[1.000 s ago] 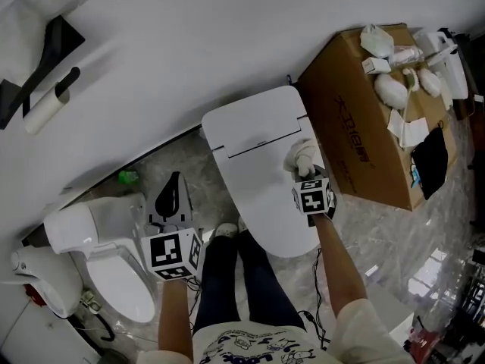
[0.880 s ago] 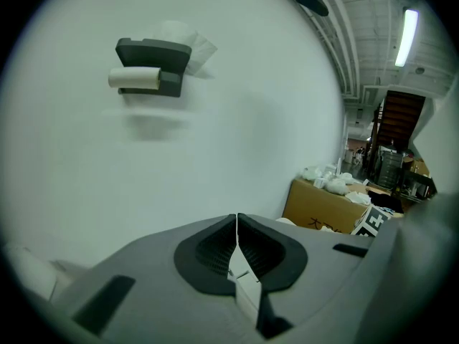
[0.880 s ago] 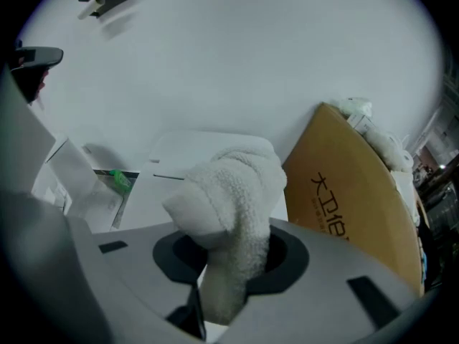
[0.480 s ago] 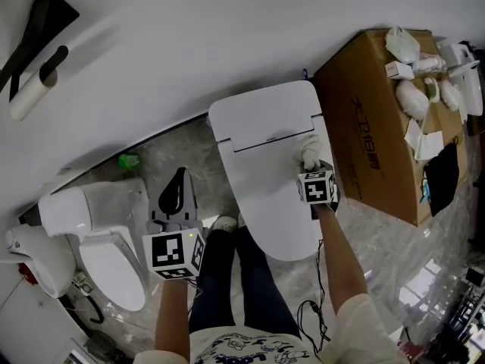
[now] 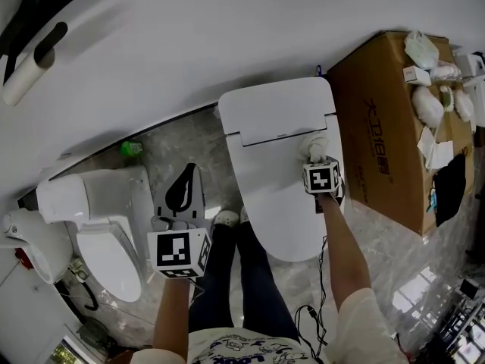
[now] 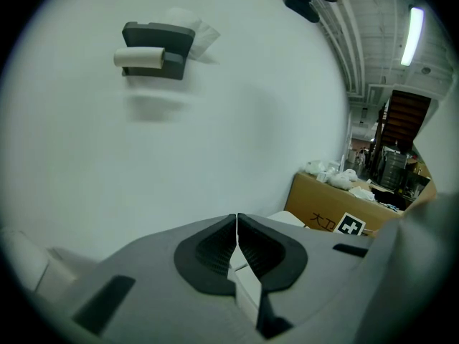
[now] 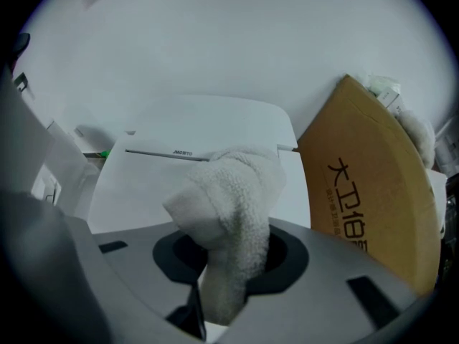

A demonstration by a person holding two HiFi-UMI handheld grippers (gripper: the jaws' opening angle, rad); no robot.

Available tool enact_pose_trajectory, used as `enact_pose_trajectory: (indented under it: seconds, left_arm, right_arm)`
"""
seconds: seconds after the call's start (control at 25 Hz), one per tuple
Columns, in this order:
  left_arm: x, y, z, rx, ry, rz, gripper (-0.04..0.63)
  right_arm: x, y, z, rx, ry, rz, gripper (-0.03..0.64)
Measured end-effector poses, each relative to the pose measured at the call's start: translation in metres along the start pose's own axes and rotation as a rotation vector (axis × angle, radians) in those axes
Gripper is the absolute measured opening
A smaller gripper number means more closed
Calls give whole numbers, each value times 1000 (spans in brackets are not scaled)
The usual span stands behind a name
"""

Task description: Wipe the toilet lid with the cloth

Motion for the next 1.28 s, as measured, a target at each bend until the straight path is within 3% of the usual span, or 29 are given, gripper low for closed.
enact_pose_trajectory:
  seconds: [0.4, 0.64, 1.28]
  left_arm:
    - [-7, 19, 8, 34, 7, 12, 12]
    - [-7, 21, 11, 33, 1, 17, 12]
    - [-10, 32, 29, 62, -16, 37, 12]
  right_arm:
    - [16, 20, -8, 8, 2, 24, 101]
    - [29, 42, -9, 31, -11, 90, 101]
    - [57, 141, -2, 135, -70, 267, 102]
Point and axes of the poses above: the fingertips, and each gripper's own axes: z backward along the fingers, y to its left, x out of its top, the point moved 10 cm from there along z, backward along the fingers, and after that the axes turned 11 degrees about z, right-handed, at the moved point
